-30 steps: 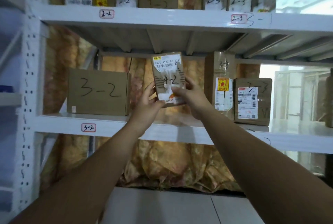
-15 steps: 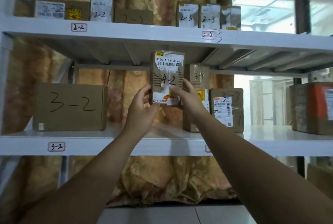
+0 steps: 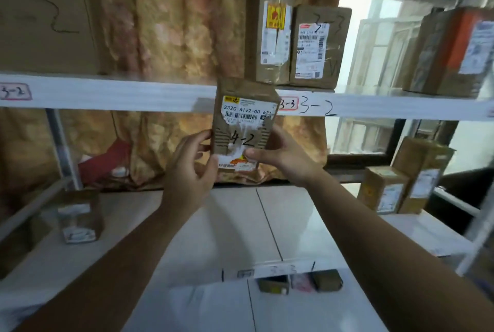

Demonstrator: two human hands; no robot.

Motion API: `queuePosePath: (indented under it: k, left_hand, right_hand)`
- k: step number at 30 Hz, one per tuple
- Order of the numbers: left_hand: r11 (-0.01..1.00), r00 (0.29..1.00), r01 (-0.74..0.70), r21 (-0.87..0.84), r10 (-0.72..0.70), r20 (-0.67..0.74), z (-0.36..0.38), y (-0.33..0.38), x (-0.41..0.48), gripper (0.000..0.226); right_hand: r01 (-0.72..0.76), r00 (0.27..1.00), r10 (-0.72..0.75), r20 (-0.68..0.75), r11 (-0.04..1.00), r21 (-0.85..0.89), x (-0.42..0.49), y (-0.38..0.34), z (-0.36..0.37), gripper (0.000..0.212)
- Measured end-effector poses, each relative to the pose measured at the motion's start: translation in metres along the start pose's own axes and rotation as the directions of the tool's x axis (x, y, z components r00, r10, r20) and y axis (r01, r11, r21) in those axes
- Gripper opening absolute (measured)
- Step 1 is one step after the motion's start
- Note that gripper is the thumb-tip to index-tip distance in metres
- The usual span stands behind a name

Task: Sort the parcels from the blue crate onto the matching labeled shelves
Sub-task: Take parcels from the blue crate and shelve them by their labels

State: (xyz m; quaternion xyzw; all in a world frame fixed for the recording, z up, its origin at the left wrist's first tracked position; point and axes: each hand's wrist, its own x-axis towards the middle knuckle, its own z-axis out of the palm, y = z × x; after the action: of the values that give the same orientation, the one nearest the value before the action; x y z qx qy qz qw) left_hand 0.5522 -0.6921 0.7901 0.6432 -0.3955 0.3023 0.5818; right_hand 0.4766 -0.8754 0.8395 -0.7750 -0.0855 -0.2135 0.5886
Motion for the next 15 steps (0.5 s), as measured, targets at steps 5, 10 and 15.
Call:
queuePosePath:
  k: [5,10,15]
  left_hand:
    - [0.981,0.972,0.195,0.002,-0.194,0.13,0.015,-0.024,-0.031,0.042]
    - [0.921,0.903,0.39,0.011,-0.385,0.189,0.025,-0.039,-0.055,0.036]
    - [0.849,0.822,0.528,0.01,-0.514,0.245,0.031,-0.065,-0.07,0.045]
  right_hand:
    - [-0.137,0.99,0.132,0.047,0.982,0.126,-0.017,0.048,0.0,0.048]
    - [-0.244,0.97,0.242,0.036,0.967,0.07,-0.029,0.082,0.002,0.051]
    - [-0.359,0.933,0.358,0.039,0.932,0.042,-0.022,0.116,0.006,0.059]
